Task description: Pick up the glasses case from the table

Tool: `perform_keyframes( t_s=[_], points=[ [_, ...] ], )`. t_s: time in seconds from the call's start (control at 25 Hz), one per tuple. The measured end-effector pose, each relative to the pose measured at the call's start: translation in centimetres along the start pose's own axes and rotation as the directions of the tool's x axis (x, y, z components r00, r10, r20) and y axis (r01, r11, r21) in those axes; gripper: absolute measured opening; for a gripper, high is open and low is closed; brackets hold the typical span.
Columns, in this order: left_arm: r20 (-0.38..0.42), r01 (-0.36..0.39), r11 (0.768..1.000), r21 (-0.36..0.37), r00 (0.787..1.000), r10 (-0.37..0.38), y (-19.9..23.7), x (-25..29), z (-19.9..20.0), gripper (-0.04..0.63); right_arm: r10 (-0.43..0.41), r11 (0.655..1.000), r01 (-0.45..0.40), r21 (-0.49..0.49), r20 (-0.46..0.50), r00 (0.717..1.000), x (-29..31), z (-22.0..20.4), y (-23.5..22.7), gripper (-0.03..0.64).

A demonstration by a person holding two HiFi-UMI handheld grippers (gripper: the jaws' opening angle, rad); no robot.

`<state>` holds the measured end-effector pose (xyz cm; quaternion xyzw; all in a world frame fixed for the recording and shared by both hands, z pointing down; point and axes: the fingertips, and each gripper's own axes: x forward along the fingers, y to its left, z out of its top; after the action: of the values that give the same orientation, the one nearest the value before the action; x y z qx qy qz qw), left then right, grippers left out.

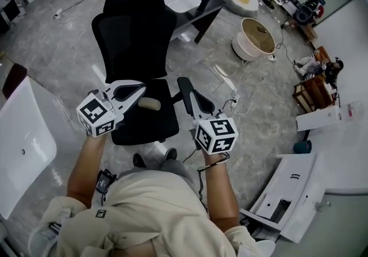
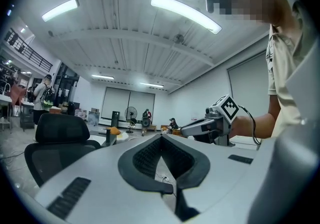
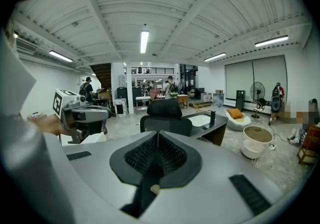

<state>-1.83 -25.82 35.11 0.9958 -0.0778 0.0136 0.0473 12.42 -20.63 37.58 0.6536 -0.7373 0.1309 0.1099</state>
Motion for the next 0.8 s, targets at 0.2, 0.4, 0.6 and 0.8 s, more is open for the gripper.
perform_keyframes(
  t_s=[0.2,0.4,0.6,0.8],
  points=[
    [-0.003,-0.046,0.999,-0.01,0.999,0.046,2.4,-0.8,-0.8,0.015,0.032,0.999,-0.032,0.001,-0.01,0.999,3.2,0.2,-0.3,0.026],
    [-0.011,-0.138,0.99,-0.005,0.99,0.138,5.0,-2.0,-0.6,0.015,0.12,0.992,-0.12,-0.025,-0.008,0.993,6.8,1.5,0.6,0.026],
    [-0.024,-0.212,0.977,-0.006,0.977,0.212,6.3,-2.2,0.3,0.015,0.216,0.975,-0.217,-0.041,-0.02,0.976,9.5,3.0,1.0,0.026],
    [-0.054,-0.254,0.967,-0.002,0.966,0.253,7.6,-0.6,0.0,0.015,0.272,0.961,-0.273,-0.038,-0.043,0.961,11.8,3.0,-0.4,0.026]
  ],
)
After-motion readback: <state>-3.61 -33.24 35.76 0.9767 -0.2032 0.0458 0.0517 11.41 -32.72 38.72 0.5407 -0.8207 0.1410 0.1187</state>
